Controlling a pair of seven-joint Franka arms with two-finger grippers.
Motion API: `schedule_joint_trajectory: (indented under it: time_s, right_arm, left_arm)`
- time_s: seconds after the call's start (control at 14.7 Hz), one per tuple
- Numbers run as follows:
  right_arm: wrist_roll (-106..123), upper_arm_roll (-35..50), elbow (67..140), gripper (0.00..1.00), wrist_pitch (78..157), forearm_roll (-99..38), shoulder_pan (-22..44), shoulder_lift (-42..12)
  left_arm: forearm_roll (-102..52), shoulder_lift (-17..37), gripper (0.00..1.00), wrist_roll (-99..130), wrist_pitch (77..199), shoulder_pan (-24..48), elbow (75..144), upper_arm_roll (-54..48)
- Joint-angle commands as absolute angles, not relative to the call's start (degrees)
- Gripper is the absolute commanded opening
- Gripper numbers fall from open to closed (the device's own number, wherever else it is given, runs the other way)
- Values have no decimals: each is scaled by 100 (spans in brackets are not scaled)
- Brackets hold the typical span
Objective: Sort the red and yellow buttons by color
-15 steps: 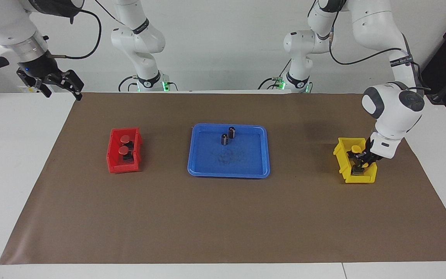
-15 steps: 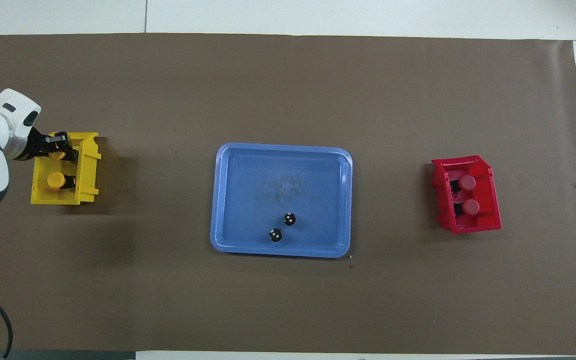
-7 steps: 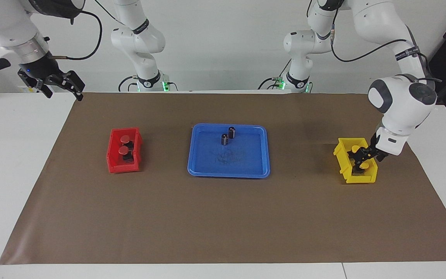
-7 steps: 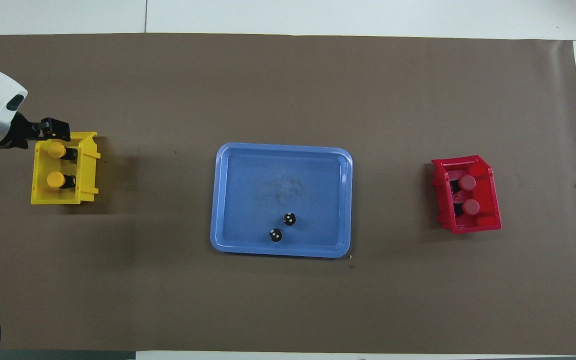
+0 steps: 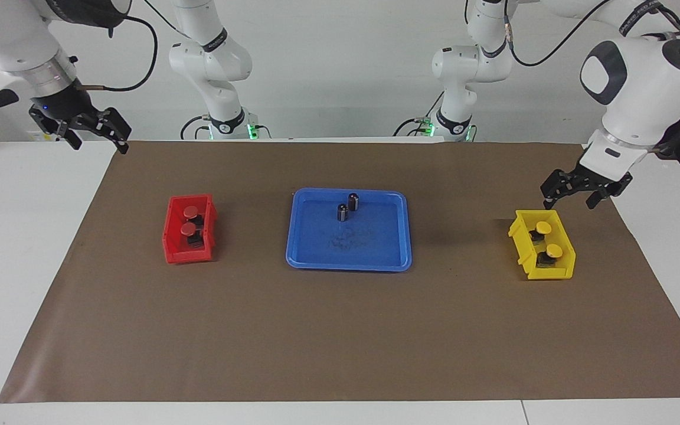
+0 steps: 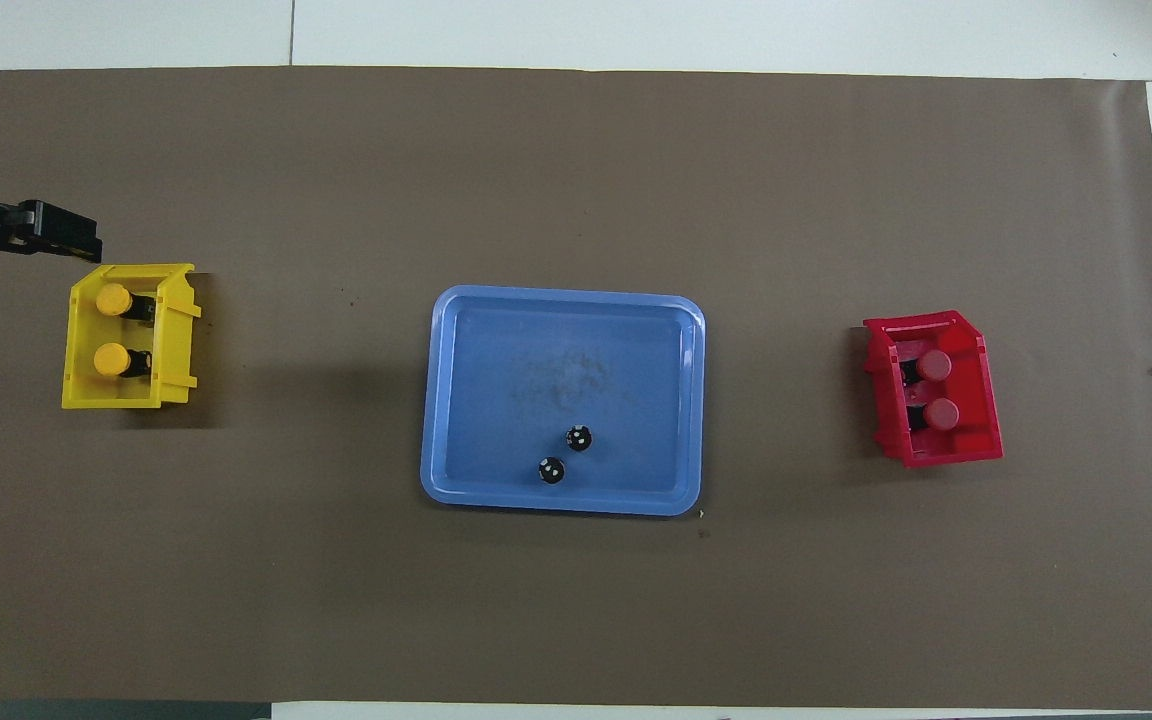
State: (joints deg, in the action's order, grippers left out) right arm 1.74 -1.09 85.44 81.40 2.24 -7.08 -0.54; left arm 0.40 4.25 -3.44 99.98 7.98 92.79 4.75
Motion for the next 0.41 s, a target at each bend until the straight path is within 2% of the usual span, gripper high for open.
schedule_joint_trajectory:
  time_s: [0.0, 0.34]
  right_arm:
    - [334, -132, 8552, 100, 8068, 88, -738, -44]
    - [334, -123, 8561, 100, 8068, 79, -703, -44]
  left_arm:
    - [-140, 282, 100, -466, 9643, 914, 9106, 519]
    - [-141, 62, 100, -475, 9440, 949, 9062, 475]
